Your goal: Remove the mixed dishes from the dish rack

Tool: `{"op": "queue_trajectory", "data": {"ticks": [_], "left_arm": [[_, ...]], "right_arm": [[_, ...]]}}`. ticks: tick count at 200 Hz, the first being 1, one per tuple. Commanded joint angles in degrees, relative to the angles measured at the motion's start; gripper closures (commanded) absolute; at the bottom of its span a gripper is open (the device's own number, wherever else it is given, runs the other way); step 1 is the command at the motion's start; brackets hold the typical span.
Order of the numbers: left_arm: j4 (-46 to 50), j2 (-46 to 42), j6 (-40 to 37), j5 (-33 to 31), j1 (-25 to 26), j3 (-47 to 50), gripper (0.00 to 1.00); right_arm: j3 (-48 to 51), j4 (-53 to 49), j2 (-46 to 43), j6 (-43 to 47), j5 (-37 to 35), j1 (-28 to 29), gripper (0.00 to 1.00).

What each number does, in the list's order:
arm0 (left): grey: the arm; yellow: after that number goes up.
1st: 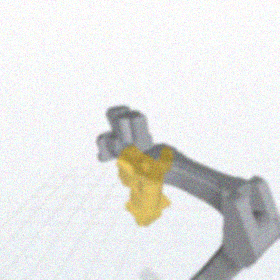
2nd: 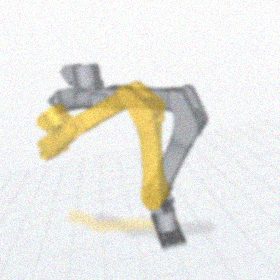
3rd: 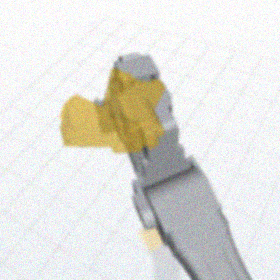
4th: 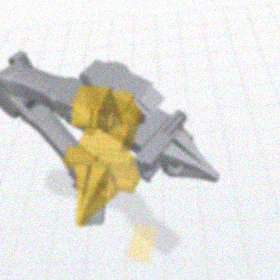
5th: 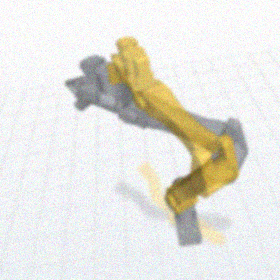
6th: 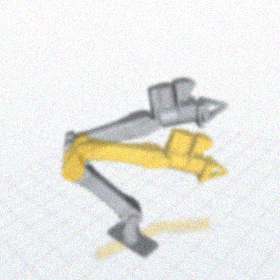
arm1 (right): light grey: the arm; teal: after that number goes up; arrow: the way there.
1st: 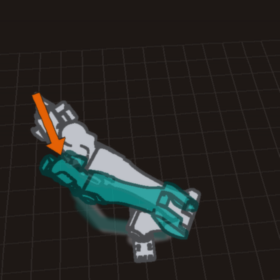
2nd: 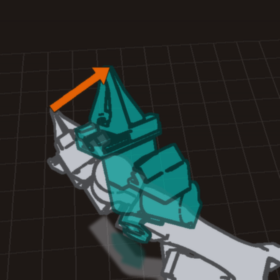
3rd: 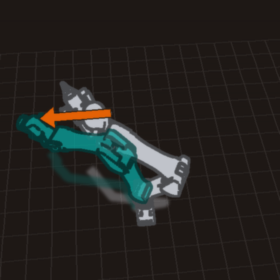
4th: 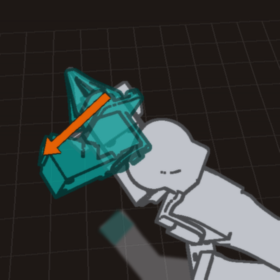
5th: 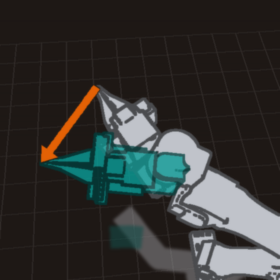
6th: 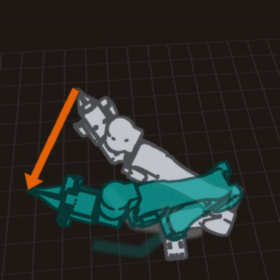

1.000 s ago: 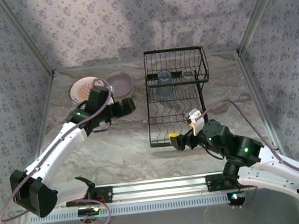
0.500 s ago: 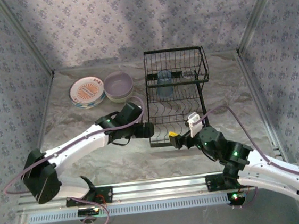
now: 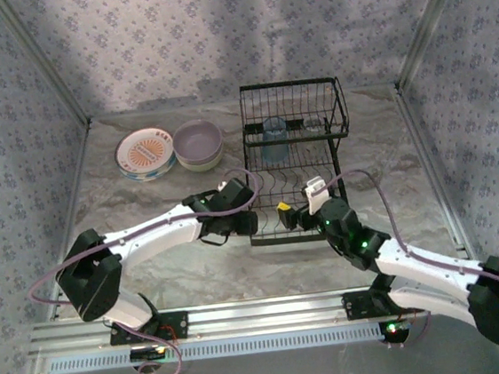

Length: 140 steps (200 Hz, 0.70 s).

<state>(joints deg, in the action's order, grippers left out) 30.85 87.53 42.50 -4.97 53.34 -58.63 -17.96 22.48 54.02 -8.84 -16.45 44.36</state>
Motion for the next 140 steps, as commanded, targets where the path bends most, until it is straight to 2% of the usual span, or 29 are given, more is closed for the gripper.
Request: {"op": "queue_trajectory", "data": {"ticks": [1, 16, 44, 91, 100, 140], "left_arm": [[-0.8, 1.8, 1.24, -1.34, 0.53, -1.22, 0.49], [-0.86, 2.72, 1.74, -1.23, 0.62, -1.4, 0.54], [-0.63, 3.96, 2.09, -0.96, 1.04, -1.75, 0.73], [-0.47, 5.0, 2.59, -0.39, 1.93, -1.93, 0.97], [-0.44, 5.19, 2.66, -0.17, 2.11, -1.84, 1.0], [-0.06, 5.81, 3.03, -0.04, 3.38, -1.84, 1.0]], "right_arm": [[0.74, 11.38, 3.62, 2.0, 1.25, -1.09, 0.0], [1.39, 16.41, 6.88, 2.68, 0.94, -1.54, 0.0], [1.57, 24.7, 13.93, 1.95, 1.54, -3.45, 0.0], [-0.44, 37.13, 26.23, 1.15, 1.34, -5.03, 0.0], [-0.77, 39.2, 28.22, 1.36, 1.12, -5.05, 0.0], [-1.79, 47.03, 35.13, 3.19, 0.45, -5.33, 0.0]]}}
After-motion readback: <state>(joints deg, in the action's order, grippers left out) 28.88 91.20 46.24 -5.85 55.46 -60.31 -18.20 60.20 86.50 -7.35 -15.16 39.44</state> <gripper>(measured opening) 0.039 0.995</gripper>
